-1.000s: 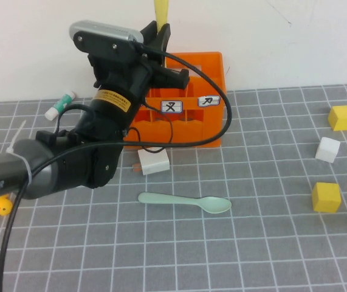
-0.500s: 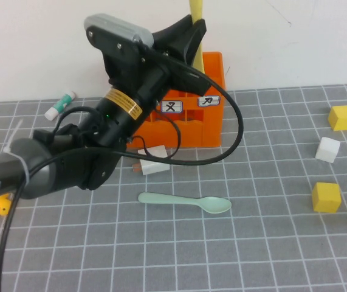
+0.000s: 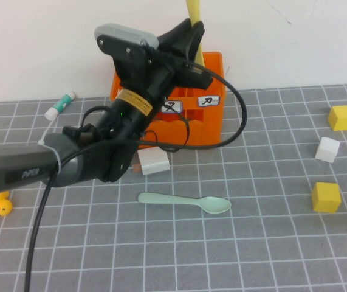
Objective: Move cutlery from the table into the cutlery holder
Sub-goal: Place the knife on the box, then pick up the spoon
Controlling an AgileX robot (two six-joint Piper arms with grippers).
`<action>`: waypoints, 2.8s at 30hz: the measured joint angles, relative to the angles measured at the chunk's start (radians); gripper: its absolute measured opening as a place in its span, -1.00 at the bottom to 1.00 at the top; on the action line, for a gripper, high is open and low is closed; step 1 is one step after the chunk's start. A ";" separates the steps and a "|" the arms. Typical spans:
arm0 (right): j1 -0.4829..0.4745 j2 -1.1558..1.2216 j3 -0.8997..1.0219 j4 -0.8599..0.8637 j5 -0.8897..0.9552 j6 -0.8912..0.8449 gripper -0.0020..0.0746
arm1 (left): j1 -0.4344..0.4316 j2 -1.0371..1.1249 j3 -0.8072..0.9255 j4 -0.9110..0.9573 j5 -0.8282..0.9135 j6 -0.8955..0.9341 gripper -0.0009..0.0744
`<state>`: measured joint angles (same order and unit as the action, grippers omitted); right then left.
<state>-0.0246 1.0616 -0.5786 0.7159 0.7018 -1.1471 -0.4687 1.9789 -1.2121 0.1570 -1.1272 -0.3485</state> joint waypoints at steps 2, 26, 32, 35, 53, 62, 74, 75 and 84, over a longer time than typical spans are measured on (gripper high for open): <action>0.000 0.000 0.000 0.000 0.003 0.000 -0.95 | 0.000 0.000 -0.013 -0.002 0.022 0.000 -0.70; 0.000 0.000 0.000 0.088 0.004 -0.105 -0.95 | 0.008 0.000 -0.015 0.033 0.243 -0.002 -0.07; 0.000 0.000 0.000 0.087 0.022 -0.118 -0.95 | 0.008 -0.045 -0.015 0.022 0.296 0.074 0.12; 0.000 0.000 0.000 0.087 0.027 -0.121 -0.95 | 0.008 -0.139 -0.015 0.022 0.393 0.159 -0.10; 0.000 0.000 -0.078 0.163 0.232 -0.203 -0.95 | 0.153 -0.940 0.035 0.049 1.446 0.204 -0.97; 0.000 0.002 -0.262 0.165 0.252 -0.205 -0.95 | 0.262 -1.212 0.335 0.091 1.517 0.099 -0.98; 0.248 0.248 -0.479 0.156 0.246 -0.168 -0.95 | 0.268 -1.662 0.661 0.109 1.508 0.086 -0.98; 0.292 0.286 -0.503 0.152 0.228 -0.161 -0.95 | 0.268 -1.700 0.689 0.109 1.517 0.086 -0.98; 0.599 0.621 -0.758 -0.119 0.104 -0.056 -0.95 | 0.268 -1.956 0.886 0.062 1.659 0.051 -0.98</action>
<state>0.5744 1.6826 -1.3367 0.5973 0.8061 -1.2033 -0.2004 0.0230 -0.3262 0.2186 0.5316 -0.2980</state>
